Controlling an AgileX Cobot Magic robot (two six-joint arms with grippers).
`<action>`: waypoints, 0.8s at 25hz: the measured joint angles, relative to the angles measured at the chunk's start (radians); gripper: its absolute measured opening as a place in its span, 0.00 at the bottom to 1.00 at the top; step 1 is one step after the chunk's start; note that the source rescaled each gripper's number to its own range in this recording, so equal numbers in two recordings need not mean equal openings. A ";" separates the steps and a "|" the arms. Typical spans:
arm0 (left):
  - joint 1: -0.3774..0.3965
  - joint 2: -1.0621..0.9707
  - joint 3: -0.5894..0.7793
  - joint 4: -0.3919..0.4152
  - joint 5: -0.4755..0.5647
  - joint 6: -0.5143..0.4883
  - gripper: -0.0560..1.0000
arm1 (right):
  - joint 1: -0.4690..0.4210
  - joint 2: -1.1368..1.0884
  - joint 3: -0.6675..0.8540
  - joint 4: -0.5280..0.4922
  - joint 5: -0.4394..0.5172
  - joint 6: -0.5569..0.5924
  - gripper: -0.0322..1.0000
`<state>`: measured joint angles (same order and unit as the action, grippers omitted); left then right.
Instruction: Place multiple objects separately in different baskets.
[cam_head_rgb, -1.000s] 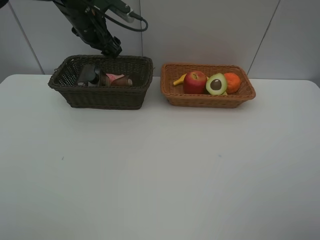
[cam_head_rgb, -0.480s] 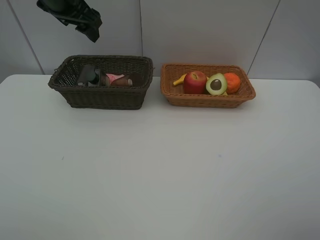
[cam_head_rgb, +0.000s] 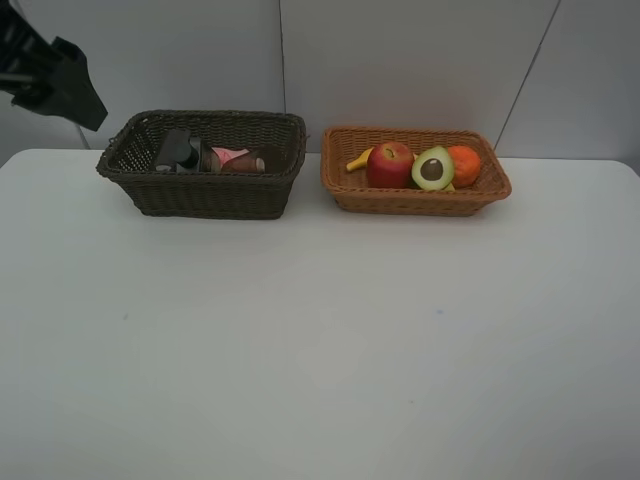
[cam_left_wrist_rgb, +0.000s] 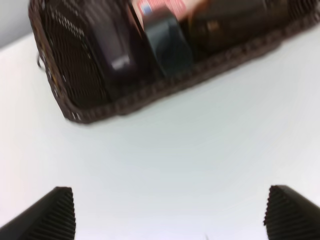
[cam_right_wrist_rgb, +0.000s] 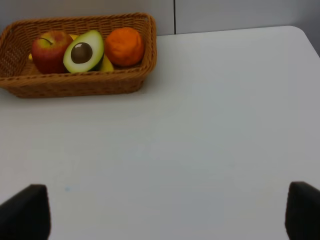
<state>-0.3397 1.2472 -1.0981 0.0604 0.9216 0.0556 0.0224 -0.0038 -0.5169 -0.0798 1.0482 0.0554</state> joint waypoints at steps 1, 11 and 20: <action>0.000 -0.047 0.041 -0.004 0.000 -0.005 1.00 | 0.000 0.000 0.000 0.000 0.000 0.000 1.00; 0.000 -0.461 0.361 -0.037 0.004 -0.077 1.00 | 0.000 0.000 0.000 0.000 0.000 0.000 1.00; 0.000 -0.714 0.531 -0.081 0.030 -0.078 1.00 | 0.000 0.000 0.000 0.000 0.000 0.000 1.00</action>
<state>-0.3397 0.5331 -0.5676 -0.0205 0.9514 -0.0224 0.0224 -0.0038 -0.5169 -0.0798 1.0482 0.0554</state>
